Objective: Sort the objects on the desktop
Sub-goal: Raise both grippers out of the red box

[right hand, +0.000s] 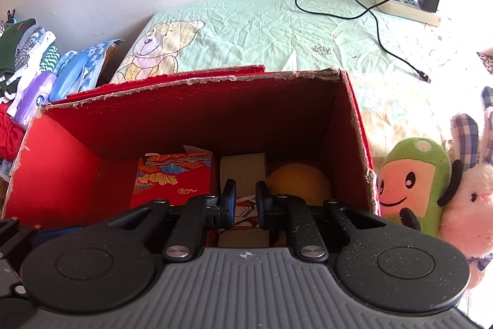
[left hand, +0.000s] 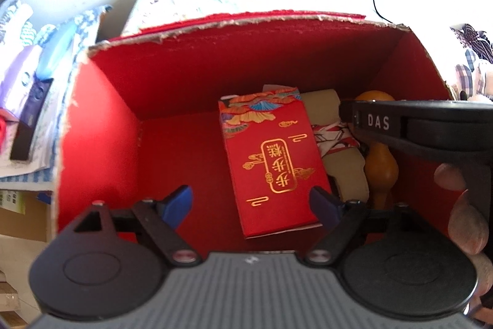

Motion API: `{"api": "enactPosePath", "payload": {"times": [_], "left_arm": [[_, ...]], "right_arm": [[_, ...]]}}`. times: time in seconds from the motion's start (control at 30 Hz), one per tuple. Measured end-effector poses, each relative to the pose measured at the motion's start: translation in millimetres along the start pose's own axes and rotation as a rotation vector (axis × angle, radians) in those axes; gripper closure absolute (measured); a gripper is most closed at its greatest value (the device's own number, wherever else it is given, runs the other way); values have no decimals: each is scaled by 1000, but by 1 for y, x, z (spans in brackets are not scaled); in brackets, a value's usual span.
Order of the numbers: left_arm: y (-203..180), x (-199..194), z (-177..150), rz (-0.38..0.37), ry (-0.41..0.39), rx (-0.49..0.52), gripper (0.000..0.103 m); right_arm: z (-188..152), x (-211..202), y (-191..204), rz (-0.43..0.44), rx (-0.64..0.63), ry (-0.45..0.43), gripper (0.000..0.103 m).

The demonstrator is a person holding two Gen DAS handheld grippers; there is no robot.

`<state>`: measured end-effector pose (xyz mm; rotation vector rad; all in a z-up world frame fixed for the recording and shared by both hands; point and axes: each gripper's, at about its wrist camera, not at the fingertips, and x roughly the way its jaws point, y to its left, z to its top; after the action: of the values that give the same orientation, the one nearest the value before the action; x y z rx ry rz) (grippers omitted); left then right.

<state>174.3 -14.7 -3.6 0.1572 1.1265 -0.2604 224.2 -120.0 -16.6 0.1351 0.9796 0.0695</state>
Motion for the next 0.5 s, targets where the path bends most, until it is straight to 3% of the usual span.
{"api": "enactPosePath", "payload": {"times": [0.17, 0.5], "left_arm": [[-1, -15, -6, 27, -31, -4, 16], [-11, -48, -20, 63, -94, -45, 14]], "right_arm": [[-8, -16, 5, -25, -41, -37, 85], [-26, -70, -1, 56, -32, -138, 81]]}}
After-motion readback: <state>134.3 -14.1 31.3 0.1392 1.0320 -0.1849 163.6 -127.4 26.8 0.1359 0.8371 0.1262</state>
